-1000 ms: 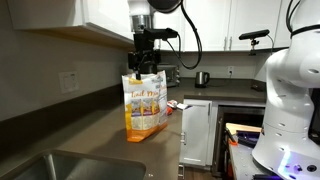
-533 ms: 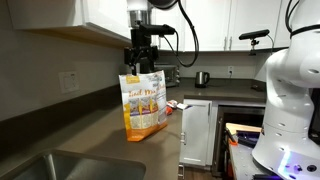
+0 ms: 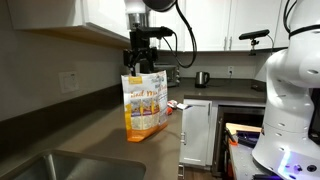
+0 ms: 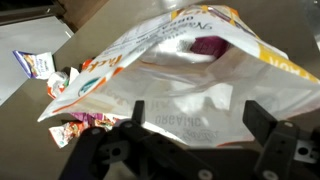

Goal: Remove a small packet from the big packet and put it on the counter

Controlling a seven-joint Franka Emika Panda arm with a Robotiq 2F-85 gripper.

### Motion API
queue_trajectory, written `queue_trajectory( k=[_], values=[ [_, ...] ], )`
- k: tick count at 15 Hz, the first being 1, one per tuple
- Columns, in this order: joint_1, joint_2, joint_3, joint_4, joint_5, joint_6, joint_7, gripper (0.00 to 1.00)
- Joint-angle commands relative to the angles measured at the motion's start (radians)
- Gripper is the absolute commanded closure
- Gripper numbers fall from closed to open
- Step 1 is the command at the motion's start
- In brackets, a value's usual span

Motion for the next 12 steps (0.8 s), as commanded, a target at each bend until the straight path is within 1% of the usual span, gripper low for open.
queue_trajectory(
  k=[1,3,5,9,12],
  values=[
    [-0.001,0.034,-0.004,-0.023,0.001,-0.006,0.048,0.0],
    [0.002,0.046,-0.008,-0.044,0.006,0.001,0.056,0.0],
    [0.005,0.053,-0.014,-0.082,0.024,0.038,0.061,0.0],
    [0.009,0.059,-0.022,-0.184,0.097,0.184,0.036,0.0],
    [0.009,0.068,-0.023,-0.225,0.111,0.27,0.011,0.0]
  ],
)
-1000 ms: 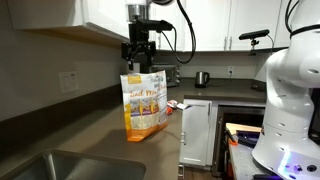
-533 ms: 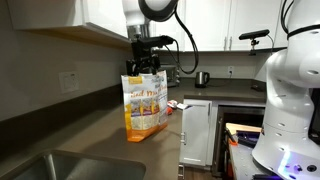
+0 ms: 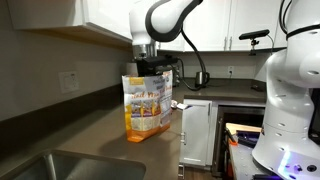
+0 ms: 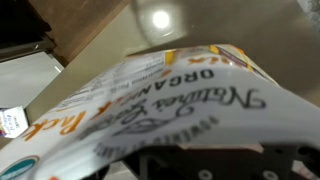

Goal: Remove a small packet from the big packet and put it on the counter

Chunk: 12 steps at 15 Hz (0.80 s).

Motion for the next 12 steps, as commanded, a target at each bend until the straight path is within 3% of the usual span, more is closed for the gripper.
queue_trajectory(
  k=[1,6,12],
  values=[
    [0.006,0.006,-0.011,-0.044,0.019,0.094,-0.035,0.0],
    [0.008,0.021,-0.011,-0.054,0.029,0.141,-0.055,0.0],
    [0.031,0.076,-0.007,-0.138,0.199,0.242,-0.091,0.0]
  ],
)
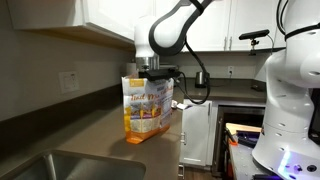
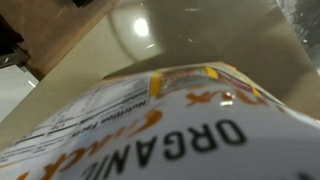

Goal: Remove a small packet from the big packet and put it on the counter

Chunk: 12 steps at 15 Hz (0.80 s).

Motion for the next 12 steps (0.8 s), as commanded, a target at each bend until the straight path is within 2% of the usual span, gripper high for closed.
queue_trajectory(
  k=[1,7,10,11,12],
  values=[
    [0.023,0.038,-0.003,-0.064,0.118,0.102,-0.052,0.0],
    [0.065,0.099,0.013,-0.158,0.126,0.318,-0.063,0.0],
    [0.087,0.128,0.017,-0.184,0.112,0.385,-0.062,0.0],
    [0.094,0.134,0.016,-0.19,0.106,0.399,-0.064,0.25],
    [0.099,0.138,0.013,-0.188,0.094,0.401,-0.063,0.28]
  ],
)
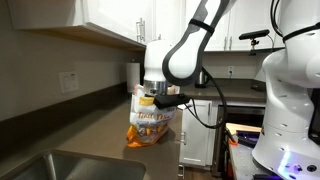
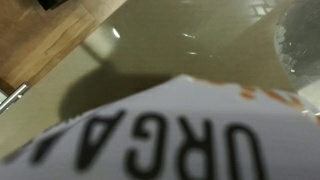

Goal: Remove a small packet from the big packet and put it on the counter

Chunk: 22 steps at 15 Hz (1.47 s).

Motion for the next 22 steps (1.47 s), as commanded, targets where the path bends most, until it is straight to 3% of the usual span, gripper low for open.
queue_trajectory(
  k=[1,8,9,11,17,22],
  values=[
    [0.019,0.038,-0.006,-0.008,-0.022,0.039,-0.033,0.33],
    [0.014,-0.036,-0.045,0.075,-0.204,-0.138,-0.016,0.8],
    [0.012,-0.039,-0.048,0.092,-0.231,-0.16,-0.011,0.38],
    [0.008,-0.036,-0.051,0.124,-0.298,-0.19,0.004,0.41],
    [0.01,0.021,-0.065,0.159,-0.474,-0.198,0.042,0.04],
    [0.02,0.079,-0.087,0.167,-0.596,-0.185,0.085,0.0]
  ],
)
